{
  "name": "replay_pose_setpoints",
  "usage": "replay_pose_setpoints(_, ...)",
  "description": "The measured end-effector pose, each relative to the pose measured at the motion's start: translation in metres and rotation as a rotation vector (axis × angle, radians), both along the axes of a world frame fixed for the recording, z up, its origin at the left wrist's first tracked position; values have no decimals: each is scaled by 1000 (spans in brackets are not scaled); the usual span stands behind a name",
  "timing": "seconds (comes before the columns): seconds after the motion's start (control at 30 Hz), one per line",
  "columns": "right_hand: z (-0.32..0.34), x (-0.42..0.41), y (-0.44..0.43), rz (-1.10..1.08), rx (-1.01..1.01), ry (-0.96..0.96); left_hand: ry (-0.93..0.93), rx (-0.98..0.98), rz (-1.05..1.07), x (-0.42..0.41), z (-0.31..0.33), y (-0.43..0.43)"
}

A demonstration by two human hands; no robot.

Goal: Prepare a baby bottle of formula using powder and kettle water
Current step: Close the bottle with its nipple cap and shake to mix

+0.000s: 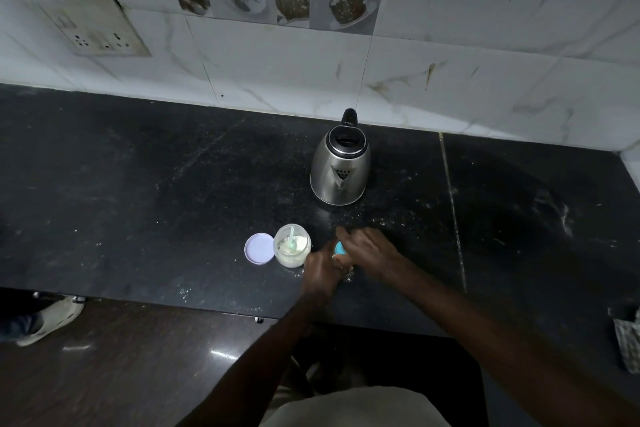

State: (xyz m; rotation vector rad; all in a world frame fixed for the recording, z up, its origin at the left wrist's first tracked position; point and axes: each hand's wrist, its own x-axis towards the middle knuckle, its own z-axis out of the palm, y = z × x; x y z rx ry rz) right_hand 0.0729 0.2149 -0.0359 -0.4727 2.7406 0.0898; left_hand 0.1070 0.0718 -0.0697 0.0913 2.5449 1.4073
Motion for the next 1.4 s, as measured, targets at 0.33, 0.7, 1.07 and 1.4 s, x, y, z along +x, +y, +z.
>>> replay_pose_setpoints(0.33, 15, 18, -35, -547, -56, -68, -24, 57, -10, 3, 7, -1)
replay_pose_setpoints(0.7, 28, 49, 39, -603, -101, -263, -11, 22, -28, 3, 12, -4)
replay_pose_setpoints(1.07, 3, 71, 33, -547, -157, -87, -2, 3, -41, 3, 12, -2)
replay_pose_setpoints(1.4, 11, 62, 37, -613, -188, -43, 3, 50, -27, 5, 10, -3)
